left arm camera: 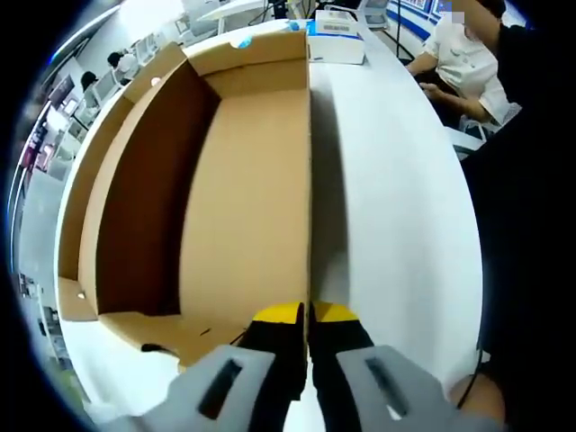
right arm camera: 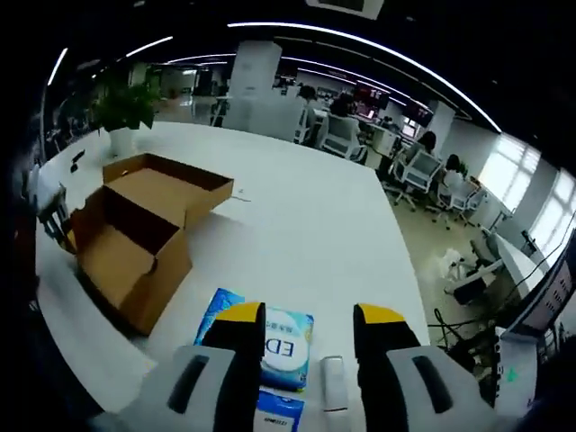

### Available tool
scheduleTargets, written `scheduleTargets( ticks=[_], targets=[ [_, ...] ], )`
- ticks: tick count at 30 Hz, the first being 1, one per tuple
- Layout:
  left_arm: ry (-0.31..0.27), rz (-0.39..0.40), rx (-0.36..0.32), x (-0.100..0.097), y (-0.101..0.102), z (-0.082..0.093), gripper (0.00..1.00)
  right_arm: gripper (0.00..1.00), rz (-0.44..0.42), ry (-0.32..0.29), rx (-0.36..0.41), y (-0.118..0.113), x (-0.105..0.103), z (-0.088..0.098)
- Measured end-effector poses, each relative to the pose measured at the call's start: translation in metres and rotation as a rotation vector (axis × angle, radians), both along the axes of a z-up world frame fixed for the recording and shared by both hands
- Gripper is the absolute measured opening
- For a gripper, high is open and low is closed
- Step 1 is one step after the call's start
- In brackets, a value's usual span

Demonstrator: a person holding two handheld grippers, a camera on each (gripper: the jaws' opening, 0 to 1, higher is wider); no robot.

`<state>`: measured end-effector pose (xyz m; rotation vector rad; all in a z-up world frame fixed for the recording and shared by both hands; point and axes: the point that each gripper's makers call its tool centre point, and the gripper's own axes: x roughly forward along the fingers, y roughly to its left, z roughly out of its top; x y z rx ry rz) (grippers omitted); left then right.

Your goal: Operate the shoe box by opening the lid, removing the specified soft item, and placing it in the target area until the item is outside and the box remains undamaged.

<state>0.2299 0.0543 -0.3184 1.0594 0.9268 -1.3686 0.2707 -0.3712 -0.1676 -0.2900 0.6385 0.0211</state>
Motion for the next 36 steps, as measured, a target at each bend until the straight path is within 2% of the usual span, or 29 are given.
scheduleTargets(
  ticks=[1, 2, 6, 10, 14, 16, 18, 19, 24, 28, 29, 30, 33, 34, 36],
  targets=[
    [-0.001, -0.001, 0.001, 0.000, 0.000, 0.000, 0.02, 0.46, 0.014, -0.011, 0.031, 0.013, 0.010, 0.008],
    [-0.001, -0.001, 0.001, 0.000, 0.000, 0.000, 0.02, 0.48, 0.018, -0.012, 0.035, 0.016, 0.012, 0.010],
    [-0.003, -0.004, 0.002, 0.000, 0.000, 0.000, 0.02, 0.48, 0.094, -0.026, 0.085, 0.057, 0.040, 0.029],
    [-0.003, -0.005, 0.003, 0.000, 0.000, 0.001, 0.02, 0.52, 0.129, -0.025, 0.095, 0.079, 0.068, 0.040],
    [-0.001, -0.008, -0.002, -0.001, 0.000, 0.001, 0.02, 0.53, 0.150, 0.010, 0.133, 0.102, 0.104, 0.045],
    [-0.001, -0.009, -0.003, -0.001, 0.000, 0.002, 0.02, 0.54, 0.157, 0.026, 0.139, 0.107, 0.112, 0.044],
    [-0.001, -0.011, -0.008, -0.001, 0.001, 0.002, 0.02, 0.58, 0.148, 0.044, 0.146, 0.113, 0.127, 0.041],
    [0.002, -0.010, -0.012, -0.002, 0.002, 0.002, 0.02, 0.60, 0.158, 0.052, 0.121, 0.117, 0.138, 0.038],
    [0.002, -0.013, -0.013, -0.004, 0.002, 0.002, 0.02, 0.61, 0.160, 0.058, 0.106, 0.127, 0.161, 0.033],
    [0.001, -0.014, -0.011, -0.004, 0.002, 0.002, 0.02, 0.60, 0.201, 0.146, 0.104, 0.153, 0.182, 0.009],
    [0.001, -0.014, -0.011, -0.004, 0.002, 0.002, 0.02, 0.60, 0.203, 0.152, 0.100, 0.155, 0.185, 0.006],
    [0.002, -0.016, -0.012, -0.004, 0.002, 0.001, 0.02, 0.60, 0.201, 0.175, 0.095, 0.160, 0.198, -0.004],
    [0.000, -0.018, -0.010, -0.004, 0.002, 0.001, 0.02, 0.60, 0.175, 0.209, 0.111, 0.164, 0.211, -0.019],
    [0.000, -0.019, -0.010, -0.004, 0.002, 0.001, 0.02, 0.59, 0.168, 0.237, 0.106, 0.166, 0.215, -0.029],
    [0.000, -0.019, -0.011, -0.004, 0.002, 0.001, 0.02, 0.58, 0.168, 0.246, 0.102, 0.167, 0.217, -0.033]
  ],
)
